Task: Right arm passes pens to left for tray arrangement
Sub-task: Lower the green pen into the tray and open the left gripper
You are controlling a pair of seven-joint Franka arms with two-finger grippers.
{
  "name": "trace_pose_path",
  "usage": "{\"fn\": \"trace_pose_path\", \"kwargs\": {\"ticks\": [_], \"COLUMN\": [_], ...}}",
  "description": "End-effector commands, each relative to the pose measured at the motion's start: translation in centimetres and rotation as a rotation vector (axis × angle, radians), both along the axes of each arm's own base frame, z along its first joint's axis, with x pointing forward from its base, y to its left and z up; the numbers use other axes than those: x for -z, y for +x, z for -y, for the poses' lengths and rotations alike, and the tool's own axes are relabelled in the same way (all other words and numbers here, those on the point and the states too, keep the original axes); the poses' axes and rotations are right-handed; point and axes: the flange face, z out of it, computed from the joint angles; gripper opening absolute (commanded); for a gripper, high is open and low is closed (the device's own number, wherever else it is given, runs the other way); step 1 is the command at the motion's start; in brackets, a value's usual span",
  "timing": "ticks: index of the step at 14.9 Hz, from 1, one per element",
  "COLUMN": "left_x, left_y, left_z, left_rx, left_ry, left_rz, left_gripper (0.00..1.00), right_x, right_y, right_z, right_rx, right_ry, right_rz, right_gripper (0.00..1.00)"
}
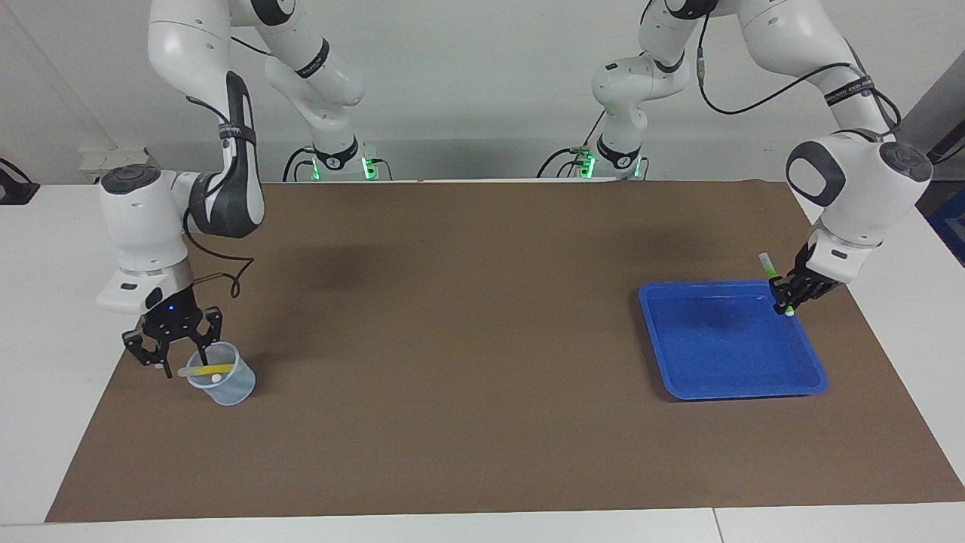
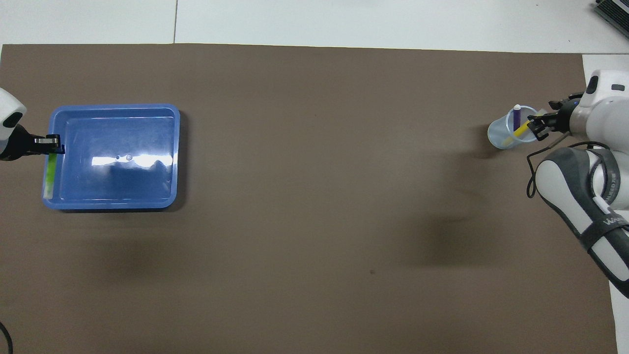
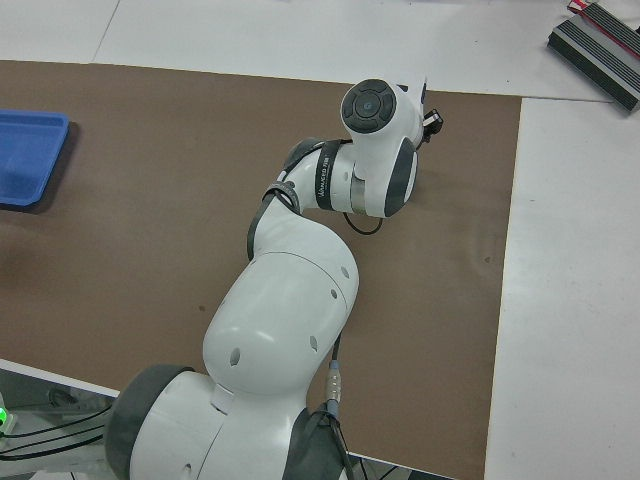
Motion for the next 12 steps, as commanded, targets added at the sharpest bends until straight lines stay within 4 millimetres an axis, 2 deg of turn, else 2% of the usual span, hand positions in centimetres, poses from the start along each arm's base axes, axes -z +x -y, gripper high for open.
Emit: {"fn": "trace_pose_path", "kwargs": {"ticks": [1, 4, 10, 12], "left_x": [1.8, 4.0, 6.0, 7.6], "left_y": [1.0, 3.1, 4.4, 4.6], "left_z": [-2.2, -1.1, -0.6, -0.7], "left_rx": [-0.018, 0.001, 0.013, 0.014], "left_ry": [0.010, 0.018, 0.022, 0.017], "left_rz": [0.048, 0.096, 0.114, 0.091], "left_gripper": [0.00, 0.00, 0.00, 0.00], "right_x": [0.3, 0.6, 1.0, 1.4], "right_y": [0.8, 1.0, 1.0, 1.0], "right_z": [0.2, 0.2, 0.4, 0.4], "right_rx": [0.012, 0.008, 0.011, 0.011], "right_ry": [0.004, 0.001, 0.003, 0.005], "right_rz": [0.025, 0.031, 0.025, 0.019], "right_gripper": [0.55, 0.55, 0.51, 0.51]}}
